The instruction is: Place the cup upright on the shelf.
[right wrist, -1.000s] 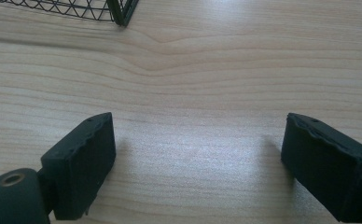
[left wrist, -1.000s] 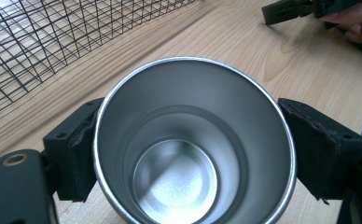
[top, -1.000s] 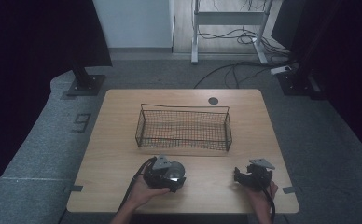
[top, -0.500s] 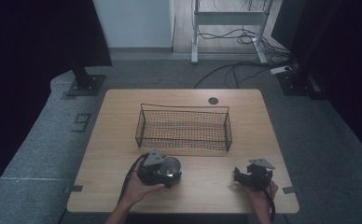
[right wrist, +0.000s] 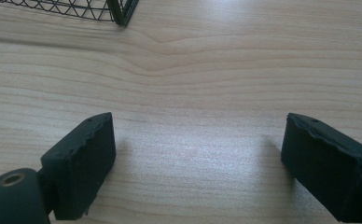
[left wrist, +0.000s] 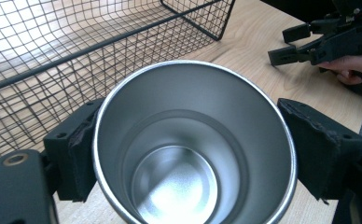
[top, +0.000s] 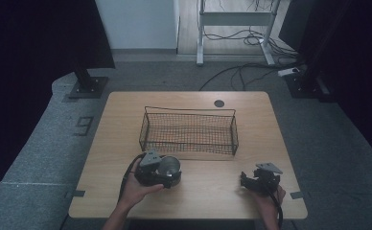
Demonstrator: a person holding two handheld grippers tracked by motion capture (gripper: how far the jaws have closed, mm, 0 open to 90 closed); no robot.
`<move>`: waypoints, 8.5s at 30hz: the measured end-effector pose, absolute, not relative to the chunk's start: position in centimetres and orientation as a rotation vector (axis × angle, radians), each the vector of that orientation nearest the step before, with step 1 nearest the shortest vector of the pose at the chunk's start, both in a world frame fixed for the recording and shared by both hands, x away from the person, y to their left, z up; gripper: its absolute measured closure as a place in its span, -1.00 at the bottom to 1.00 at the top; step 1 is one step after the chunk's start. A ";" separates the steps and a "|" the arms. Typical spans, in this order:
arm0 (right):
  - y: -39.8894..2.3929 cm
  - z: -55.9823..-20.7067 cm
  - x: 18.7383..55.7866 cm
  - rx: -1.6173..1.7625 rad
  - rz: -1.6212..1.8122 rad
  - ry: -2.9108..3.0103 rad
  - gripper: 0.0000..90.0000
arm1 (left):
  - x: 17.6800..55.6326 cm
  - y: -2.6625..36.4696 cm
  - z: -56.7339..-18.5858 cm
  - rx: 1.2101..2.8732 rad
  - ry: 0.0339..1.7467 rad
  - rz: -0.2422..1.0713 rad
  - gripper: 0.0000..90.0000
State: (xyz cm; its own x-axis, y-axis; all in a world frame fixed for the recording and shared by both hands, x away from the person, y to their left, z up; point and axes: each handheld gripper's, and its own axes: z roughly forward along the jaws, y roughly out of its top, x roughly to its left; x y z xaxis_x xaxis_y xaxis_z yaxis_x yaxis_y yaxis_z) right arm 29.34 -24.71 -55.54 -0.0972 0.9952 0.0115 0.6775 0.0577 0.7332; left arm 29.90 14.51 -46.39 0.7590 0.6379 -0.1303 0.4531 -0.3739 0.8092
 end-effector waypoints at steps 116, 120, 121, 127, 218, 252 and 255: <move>-24.8 -55.5 29.4 1.673 0.810 1.821 -0.76 | 34.9 16.4 -40.2 1.970 0.838 0.293 -0.68; -24.8 -55.5 29.4 1.671 0.811 1.822 -0.76 | 35.2 16.1 -40.2 1.973 0.829 0.306 -0.67; -24.8 -55.5 29.4 1.671 0.811 1.822 -0.76 | 35.3 16.1 -40.1 1.973 0.827 0.306 -0.67; -24.8 -55.5 29.4 1.672 0.812 1.820 -0.76 | 35.8 15.9 -39.9 1.972 0.827 0.312 -0.68; -24.9 -55.5 29.4 1.675 0.809 1.813 -0.74 | 43.8 14.6 -39.8 1.974 0.913 0.288 -0.67; -24.9 -55.5 29.4 1.674 0.808 1.813 -0.74 | 46.5 13.2 -44.5 2.024 0.998 0.265 -0.68; -24.9 -55.5 29.4 1.674 0.808 1.813 -0.74 | 46.6 13.0 -44.7 2.030 1.007 0.256 -0.68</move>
State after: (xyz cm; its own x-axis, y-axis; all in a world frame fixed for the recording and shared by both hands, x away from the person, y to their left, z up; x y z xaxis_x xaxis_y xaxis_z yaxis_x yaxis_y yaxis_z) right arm 29.42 -24.90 -55.55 -0.0841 0.9964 0.0102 0.6735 0.0493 0.7376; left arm 46.58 13.02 -44.73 0.6570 0.7344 -0.1703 0.5642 -0.3293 0.7571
